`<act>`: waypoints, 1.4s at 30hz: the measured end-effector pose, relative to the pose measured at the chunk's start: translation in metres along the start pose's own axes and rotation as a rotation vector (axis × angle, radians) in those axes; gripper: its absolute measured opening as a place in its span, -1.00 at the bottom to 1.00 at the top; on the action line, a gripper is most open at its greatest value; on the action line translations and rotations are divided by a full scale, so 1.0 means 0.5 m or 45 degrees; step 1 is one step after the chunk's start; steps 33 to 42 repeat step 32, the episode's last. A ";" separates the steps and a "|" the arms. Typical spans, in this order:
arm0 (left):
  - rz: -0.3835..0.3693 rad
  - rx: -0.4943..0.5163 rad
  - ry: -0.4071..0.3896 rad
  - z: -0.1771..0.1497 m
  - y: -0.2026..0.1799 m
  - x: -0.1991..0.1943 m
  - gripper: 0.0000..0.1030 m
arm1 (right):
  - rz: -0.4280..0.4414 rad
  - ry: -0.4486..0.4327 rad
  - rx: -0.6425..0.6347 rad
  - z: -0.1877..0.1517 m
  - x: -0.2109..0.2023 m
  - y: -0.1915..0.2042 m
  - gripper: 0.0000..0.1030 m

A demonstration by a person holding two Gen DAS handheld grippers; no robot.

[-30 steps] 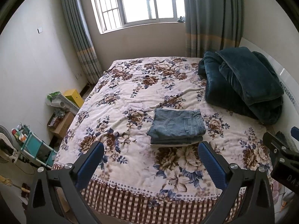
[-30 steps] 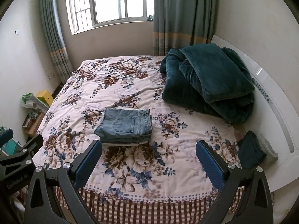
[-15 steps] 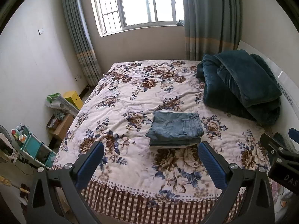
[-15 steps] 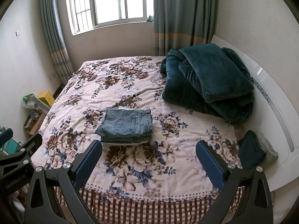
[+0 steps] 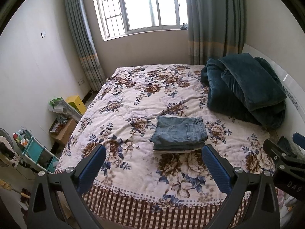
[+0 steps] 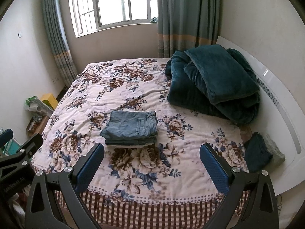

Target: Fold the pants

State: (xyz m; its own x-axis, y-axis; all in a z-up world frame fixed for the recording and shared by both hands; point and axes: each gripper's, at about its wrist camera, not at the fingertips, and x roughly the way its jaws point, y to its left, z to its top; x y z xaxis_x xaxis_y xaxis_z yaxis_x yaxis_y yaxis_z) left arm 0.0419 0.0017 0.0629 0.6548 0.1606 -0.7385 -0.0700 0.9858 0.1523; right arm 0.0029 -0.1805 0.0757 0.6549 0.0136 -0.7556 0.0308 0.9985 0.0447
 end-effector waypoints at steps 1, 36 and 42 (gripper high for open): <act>-0.004 0.003 -0.007 0.003 0.001 -0.004 1.00 | 0.000 -0.004 0.001 0.000 -0.003 -0.001 0.98; 0.002 -0.046 -0.040 -0.002 0.025 -0.042 1.00 | 0.010 -0.022 0.008 0.011 -0.026 -0.019 0.98; 0.002 -0.046 -0.040 -0.002 0.025 -0.042 1.00 | 0.010 -0.022 0.008 0.011 -0.026 -0.019 0.98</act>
